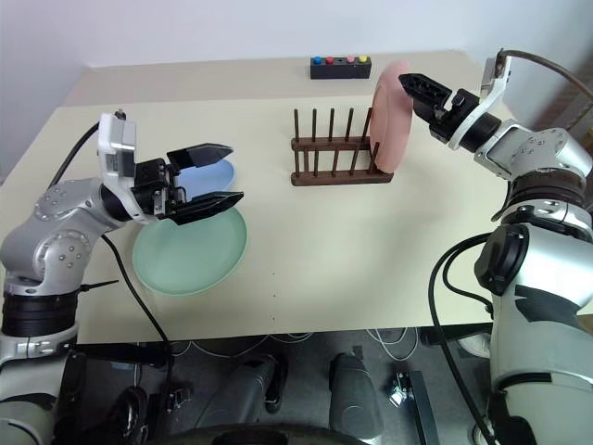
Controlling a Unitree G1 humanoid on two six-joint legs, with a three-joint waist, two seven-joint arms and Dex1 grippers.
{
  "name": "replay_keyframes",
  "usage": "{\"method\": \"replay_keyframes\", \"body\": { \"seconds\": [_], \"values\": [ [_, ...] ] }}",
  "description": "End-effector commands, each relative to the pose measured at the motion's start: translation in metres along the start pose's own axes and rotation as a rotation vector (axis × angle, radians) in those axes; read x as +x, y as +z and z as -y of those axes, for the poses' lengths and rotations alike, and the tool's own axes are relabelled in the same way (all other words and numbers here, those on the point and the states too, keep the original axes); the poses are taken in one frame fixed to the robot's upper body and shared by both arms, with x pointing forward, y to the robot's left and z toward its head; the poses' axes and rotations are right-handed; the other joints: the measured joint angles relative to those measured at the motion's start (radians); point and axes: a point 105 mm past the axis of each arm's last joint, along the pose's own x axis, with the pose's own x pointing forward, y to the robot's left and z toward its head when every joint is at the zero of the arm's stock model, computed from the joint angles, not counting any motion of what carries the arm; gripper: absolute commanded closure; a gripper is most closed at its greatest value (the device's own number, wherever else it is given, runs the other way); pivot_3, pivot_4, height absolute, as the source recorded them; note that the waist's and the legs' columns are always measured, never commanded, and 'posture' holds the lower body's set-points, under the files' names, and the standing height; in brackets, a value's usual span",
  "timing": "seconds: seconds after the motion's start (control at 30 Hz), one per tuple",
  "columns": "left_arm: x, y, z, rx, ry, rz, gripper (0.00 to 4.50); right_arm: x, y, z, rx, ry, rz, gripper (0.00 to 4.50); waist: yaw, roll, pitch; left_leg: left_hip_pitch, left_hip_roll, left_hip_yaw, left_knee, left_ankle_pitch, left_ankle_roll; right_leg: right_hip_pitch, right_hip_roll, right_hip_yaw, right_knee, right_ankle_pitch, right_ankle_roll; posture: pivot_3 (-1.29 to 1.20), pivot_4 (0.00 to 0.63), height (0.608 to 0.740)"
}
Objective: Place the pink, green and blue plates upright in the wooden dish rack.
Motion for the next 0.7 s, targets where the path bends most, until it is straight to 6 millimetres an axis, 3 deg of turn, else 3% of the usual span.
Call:
{"method": "replay_keyframes", "body": {
  "seconds": [0.03,0.23,0.37,0.43,0.53,0.6,0.7],
  "values": [
    [-0.004,0.011,0.003,0.039,0.001,0.025,0.0,-0.003,0.034,-0.019,-0.228,0.047,0.087,0.04,0.0,0.0,0.0,0.0,0.0,0.0,0.0,0.0,0.0,0.0,0.0,0.0,0.0,0.0,0.0,0.0,0.15,0.74],
    [-0.007,0.008,-0.01,0.014,0.064,0.008,0.0,-0.02,0.062,-0.04,-0.413,0.133,0.21,0.04,0.001,0.0,0.0,0.0,0.0,0.0,0.0,0.0,0.0,0.0,0.0,0.0,0.0,0.0,0.0,0.0,0.15,0.74],
    [-0.015,0.007,-0.034,-0.004,0.198,-0.041,0.0,-0.033,0.061,-0.085,-0.533,0.374,0.223,0.04,0.001,0.0,0.0,0.0,0.0,0.0,0.0,0.0,0.0,0.0,0.0,0.0,0.0,0.0,0.0,0.0,0.15,0.74],
    [-0.021,0.011,-0.042,-0.014,0.243,-0.05,0.0,-0.038,0.044,-0.11,-0.605,0.504,0.166,0.04,0.0,0.0,0.0,0.0,0.0,0.0,0.0,0.0,0.0,0.0,0.0,0.0,0.0,0.0,0.0,0.0,0.15,0.74],
    [-0.038,0.025,-0.046,-0.03,0.293,-0.066,0.0,-0.047,-0.003,-0.138,-0.624,0.695,-0.022,0.04,-0.004,0.0,0.0,0.0,0.0,-0.001,0.0,0.0,0.0,-0.001,0.0,0.0,0.001,0.0,0.0,0.0,0.15,0.74],
    [-0.047,0.034,-0.044,-0.062,0.307,-0.077,0.0,-0.051,-0.021,-0.143,-0.629,0.744,-0.082,0.04,-0.005,0.0,0.0,0.0,0.001,-0.001,0.001,-0.001,0.0,-0.001,0.001,0.0,0.001,0.0,0.0,0.0,0.15,0.74],
    [-0.063,0.043,-0.034,-0.115,0.315,-0.145,0.0,-0.051,-0.032,-0.142,-0.639,0.757,-0.098,0.04,-0.003,0.0,0.0,0.0,0.001,0.0,0.001,-0.001,0.0,-0.001,0.0,0.001,0.002,0.0,0.0,0.0,0.15,0.74]
  ]
}}
